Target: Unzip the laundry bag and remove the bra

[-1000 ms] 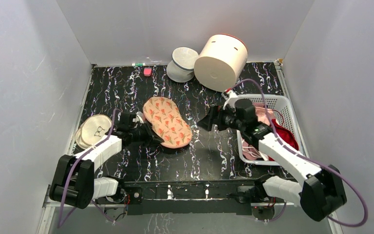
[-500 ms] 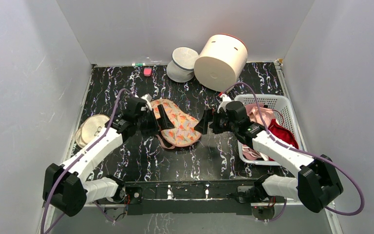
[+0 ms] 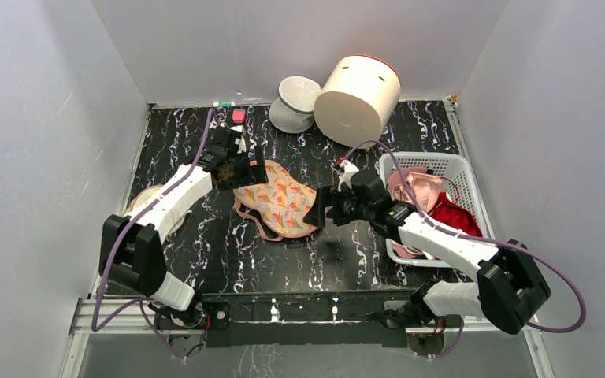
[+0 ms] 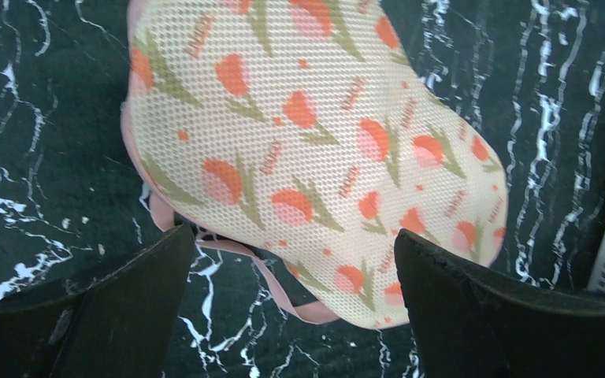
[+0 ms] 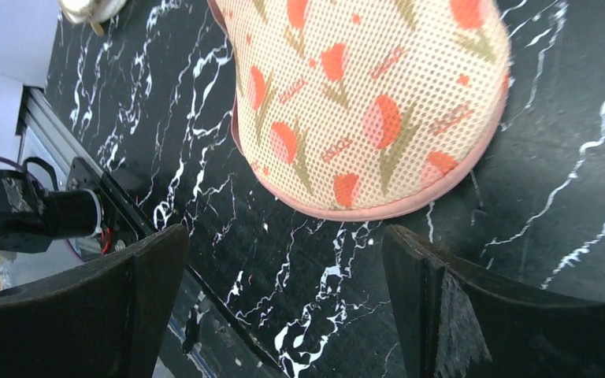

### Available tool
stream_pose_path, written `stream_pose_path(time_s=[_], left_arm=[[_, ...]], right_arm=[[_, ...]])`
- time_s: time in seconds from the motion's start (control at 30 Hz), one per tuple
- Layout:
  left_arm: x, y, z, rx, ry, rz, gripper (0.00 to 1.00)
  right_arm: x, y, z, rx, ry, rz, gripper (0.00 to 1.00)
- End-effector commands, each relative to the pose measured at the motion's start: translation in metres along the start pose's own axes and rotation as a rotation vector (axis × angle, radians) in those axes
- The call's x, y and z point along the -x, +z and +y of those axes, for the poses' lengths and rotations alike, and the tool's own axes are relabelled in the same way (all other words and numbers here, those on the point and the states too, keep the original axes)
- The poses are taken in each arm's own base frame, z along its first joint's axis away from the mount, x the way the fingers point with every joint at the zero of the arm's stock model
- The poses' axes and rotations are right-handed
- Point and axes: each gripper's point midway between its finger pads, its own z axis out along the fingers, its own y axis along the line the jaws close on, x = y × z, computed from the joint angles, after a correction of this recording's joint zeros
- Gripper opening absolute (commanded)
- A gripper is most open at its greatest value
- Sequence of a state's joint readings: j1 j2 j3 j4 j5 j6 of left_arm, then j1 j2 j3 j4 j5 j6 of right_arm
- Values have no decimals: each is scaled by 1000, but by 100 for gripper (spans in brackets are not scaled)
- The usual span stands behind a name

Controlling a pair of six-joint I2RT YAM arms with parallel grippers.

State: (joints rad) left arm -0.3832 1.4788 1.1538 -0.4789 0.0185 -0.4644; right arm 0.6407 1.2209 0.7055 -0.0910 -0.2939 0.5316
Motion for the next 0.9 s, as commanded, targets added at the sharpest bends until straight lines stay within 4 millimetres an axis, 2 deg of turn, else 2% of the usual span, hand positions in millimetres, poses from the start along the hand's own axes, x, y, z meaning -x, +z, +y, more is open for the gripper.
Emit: stream_pose_path(time_s=[0.0,0.23,0.4,0.53,0.73,0.87], left_arm=[[20,0,14,39,19,-33,98],[22,23,26,73,14,25,98],[11,31,20,23,7,61,98],[-4,25,13,-42,-5,69,98],[-23,12,30,16,13,97,98],[-29,1,34,28,15,94,98]], right_arm=[[-2,10,13,44,-8,-9,91],[-15,20,10,51,-8,36,92],[-11,21,-9,-54,-12,10,96],[-4,23,-24,-138,-32,-18,98],[0,40,-36,-204,-57,22,98],[1,52,-27,-151,-23,31,93]])
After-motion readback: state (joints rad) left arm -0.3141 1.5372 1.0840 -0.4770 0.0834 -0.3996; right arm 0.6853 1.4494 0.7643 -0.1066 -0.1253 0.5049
